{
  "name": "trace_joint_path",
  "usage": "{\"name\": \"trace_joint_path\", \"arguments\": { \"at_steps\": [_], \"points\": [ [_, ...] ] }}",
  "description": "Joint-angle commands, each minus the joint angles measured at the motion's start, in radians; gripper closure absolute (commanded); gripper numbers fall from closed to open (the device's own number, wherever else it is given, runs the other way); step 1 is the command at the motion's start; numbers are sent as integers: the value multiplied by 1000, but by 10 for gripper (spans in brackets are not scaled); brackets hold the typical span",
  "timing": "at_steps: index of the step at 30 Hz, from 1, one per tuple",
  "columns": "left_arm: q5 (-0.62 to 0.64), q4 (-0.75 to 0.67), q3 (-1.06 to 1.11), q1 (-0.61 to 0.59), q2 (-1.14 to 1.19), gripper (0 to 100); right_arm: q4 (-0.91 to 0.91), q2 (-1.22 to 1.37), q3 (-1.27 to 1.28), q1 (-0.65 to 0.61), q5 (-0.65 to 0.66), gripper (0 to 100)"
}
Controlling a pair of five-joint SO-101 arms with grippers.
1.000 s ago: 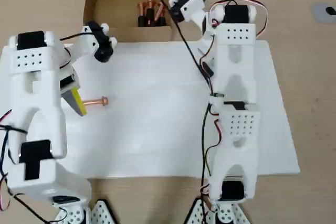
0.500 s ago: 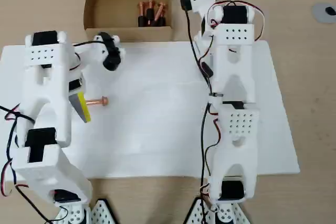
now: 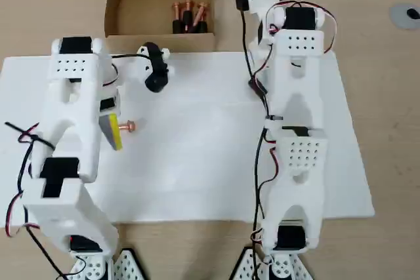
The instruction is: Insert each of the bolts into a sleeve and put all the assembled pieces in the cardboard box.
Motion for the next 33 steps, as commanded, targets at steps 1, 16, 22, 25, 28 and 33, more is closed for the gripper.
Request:
{"name": "trace_joint_path", "arguments": {
  "at_steps": [1,16,22,25,28,33],
  "points": [
    [-9,-43,-14,23,38,577,14,-16,-31,22,-5,748],
    [-5,-38,-288,20,348,577,14,-18,-33,22,-8,748],
    [38,-38,-356,18,473,629,14,-18,-36,24,-6,748],
    [66,-35,-397,18,512,729,14,-18,-71,24,-11,748],
    [87,-35,-425,18,539,827,14,-18,-113,22,-12,748],
    [84,3,-433,9,539,850,14,-18,-124,24,-12,748]
  ]
}}
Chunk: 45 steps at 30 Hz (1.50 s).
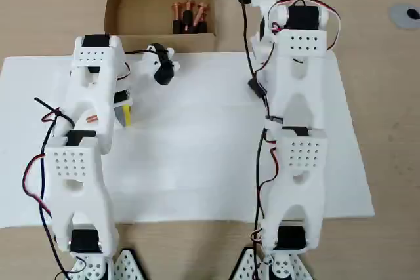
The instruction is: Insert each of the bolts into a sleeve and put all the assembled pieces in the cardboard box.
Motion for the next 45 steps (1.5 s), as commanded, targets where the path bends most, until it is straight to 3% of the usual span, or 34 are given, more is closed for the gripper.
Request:
{"name": "trace_joint_path", "arguments": {
  "at_steps": [1,13,17,31,34,40,45],
  "points": [
    [6,12,-55,-6,45,850,14,-18,-47,24,-12,748],
    [9,238,-304,-18,44,888,15,-18,-51,24,-15,748],
    [48,236,-361,-23,16,900,15,-18,-53,24,-41,748],
    [54,236,-232,-25,-197,897,15,-48,-50,25,-41,748],
    [54,235,-199,-25,-194,891,15,-81,-48,25,-41,748],
    [94,232,-166,-60,-108,770,15,-108,-47,25,-35,748],
    [104,209,-178,-117,-30,780,15,-107,-45,25,-35,749]
  ]
}}
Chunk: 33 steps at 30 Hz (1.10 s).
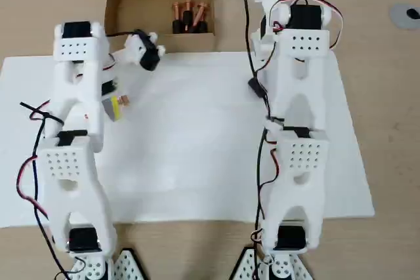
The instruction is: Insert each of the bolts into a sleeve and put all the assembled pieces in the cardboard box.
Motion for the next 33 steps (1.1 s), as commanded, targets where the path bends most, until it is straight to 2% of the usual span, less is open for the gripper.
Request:
{"name": "trace_joint_path", "arguments": {
  "at_steps": [1,6,17,30,33],
  "points": [
    [17,-18,-18,-31,21,784,14,-76,-45,25,-5,749],
    [28,-68,-75,-9,73,805,14,-76,-44,24,-8,749],
    [64,-72,-186,92,116,818,12,-76,21,30,-31,749],
    [69,-104,-192,5,240,822,9,-76,15,45,-29,749],
    [69,-104,-193,5,240,892,5,-76,15,44,-34,749]
  ]
}}
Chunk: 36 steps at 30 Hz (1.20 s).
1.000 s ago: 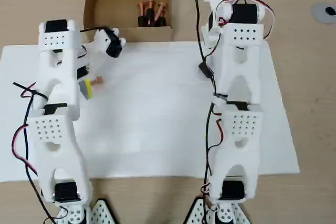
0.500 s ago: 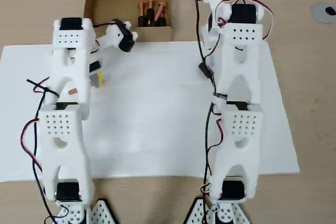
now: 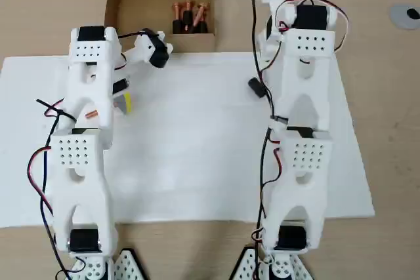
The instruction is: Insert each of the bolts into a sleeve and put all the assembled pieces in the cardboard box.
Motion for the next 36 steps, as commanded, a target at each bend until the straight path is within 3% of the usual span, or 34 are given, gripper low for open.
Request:
{"name": "trace_joint_path", "arguments": {
  "at_steps": [1,5,15,24,28,36],
  "points": [
    [9,-23,-8,-52,24,912,5,-76,-4,13,-8,749],
    [5,-21,-8,-48,18,967,5,-76,-4,13,-9,749],
    [11,92,-233,-44,16,973,11,-76,-4,10,-12,749],
    [55,94,-347,-46,16,973,11,-81,-5,10,-38,749],
    [117,94,-354,-46,-5,973,11,-81,-5,8,-38,749],
    [410,94,-345,-44,-179,970,11,-74,2,-16,-38,749]
  ]
}}
